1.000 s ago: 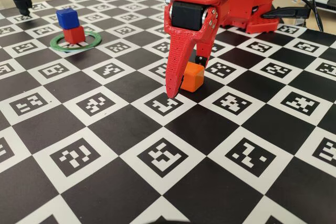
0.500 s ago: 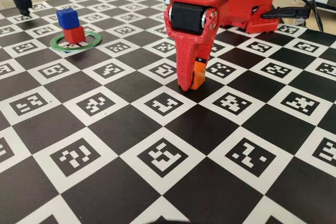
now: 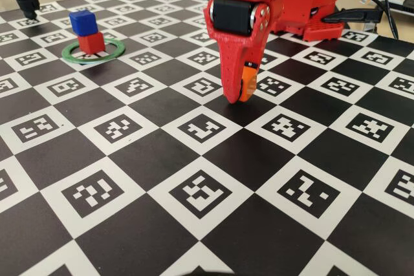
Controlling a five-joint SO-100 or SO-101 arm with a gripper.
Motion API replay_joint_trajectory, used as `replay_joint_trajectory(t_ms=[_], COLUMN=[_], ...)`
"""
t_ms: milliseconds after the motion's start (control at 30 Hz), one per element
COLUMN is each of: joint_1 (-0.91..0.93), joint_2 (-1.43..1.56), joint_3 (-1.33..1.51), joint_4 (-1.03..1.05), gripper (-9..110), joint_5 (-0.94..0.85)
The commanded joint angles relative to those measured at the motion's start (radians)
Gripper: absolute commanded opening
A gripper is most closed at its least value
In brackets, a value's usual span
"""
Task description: Grab the red cube then put it in the green circle then put the blue cube on top and finally the orange cube on top
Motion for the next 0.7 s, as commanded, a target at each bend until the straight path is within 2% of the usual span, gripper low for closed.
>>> replay_joint_trajectory(t_ms=[0,400,667], joint_1=[-0.002,0.146,0.360], joint_2=[0.114,0.164,0.215], joint_3=[-0.150,-0.566,-0.624], joint_4=[0.103,0.491,0.500], gripper=[5,6,5], joint_5=[-0.002,-0.167,-0.287])
